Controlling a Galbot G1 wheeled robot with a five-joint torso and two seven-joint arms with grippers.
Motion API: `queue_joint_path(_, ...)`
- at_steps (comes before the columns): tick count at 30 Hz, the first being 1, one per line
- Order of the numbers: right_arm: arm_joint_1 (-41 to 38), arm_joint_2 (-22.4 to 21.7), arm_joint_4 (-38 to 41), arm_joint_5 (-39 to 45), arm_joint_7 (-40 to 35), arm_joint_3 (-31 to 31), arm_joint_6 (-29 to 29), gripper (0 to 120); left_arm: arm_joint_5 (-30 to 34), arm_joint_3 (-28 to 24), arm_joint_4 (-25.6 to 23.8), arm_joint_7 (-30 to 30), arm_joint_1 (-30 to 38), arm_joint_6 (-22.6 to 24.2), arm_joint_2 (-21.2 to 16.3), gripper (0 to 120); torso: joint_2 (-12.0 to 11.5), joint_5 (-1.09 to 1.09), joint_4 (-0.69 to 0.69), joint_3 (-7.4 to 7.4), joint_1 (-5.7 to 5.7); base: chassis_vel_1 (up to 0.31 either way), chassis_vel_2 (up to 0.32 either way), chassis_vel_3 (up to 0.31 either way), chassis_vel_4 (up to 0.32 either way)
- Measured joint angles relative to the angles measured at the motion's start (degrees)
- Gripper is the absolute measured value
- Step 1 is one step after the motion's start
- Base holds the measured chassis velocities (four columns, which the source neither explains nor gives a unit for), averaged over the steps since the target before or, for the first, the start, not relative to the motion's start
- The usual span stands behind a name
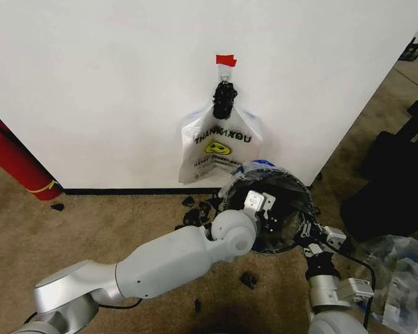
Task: Pick up the garbage bag from the wall and place it over the trash bin.
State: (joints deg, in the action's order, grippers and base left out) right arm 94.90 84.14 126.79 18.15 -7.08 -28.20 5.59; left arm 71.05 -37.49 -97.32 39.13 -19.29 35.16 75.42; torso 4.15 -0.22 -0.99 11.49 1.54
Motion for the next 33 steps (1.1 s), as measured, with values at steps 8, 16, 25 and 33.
queue_joint_path(8, -0.7, -0.2, -0.7, 0.4, 0.2, 0.1, 0.1, 0, -0.5, 0.1, 3.0, -0.3, 0.4, -0.8, 1.3, 0, 0.0, 0.00, -0.01, 0.00, 0.00, 0.000, 0.000, 0.000, 0.000)
queue_joint_path(16, -1.9, -0.1, -1.5, 4.2, -2.0, 0.2, -1.7, 0, -1.6, 0.9, -3.0, -2.8, -0.8, -1.6, -2.1, 0, 0.0, 0.00, 0.00, 0.00, 0.00, 0.000, 0.000, 0.000, 0.000)
queue_joint_path(25, -2.4, -0.1, -1.7, 8.1, -4.0, 0.1, -4.5, 0, -1.7, 2.2, -14.2, -8.4, -3.2, -3.0, -7.9, 33, 0.0, -0.01, 0.00, 0.00, 0.00, 0.000, 0.000, 0.000, 0.000)
queue_joint_path(33, -2.1, -0.7, -1.1, 12.0, -5.2, -0.3, -6.6, 0, -1.1, 8.1, -21.8, -12.0, -8.6, -7.6, -14.7, 63, 0.0, -0.01, 0.00, 0.00, 0.00, 0.000, 0.000, 0.000, 0.000)
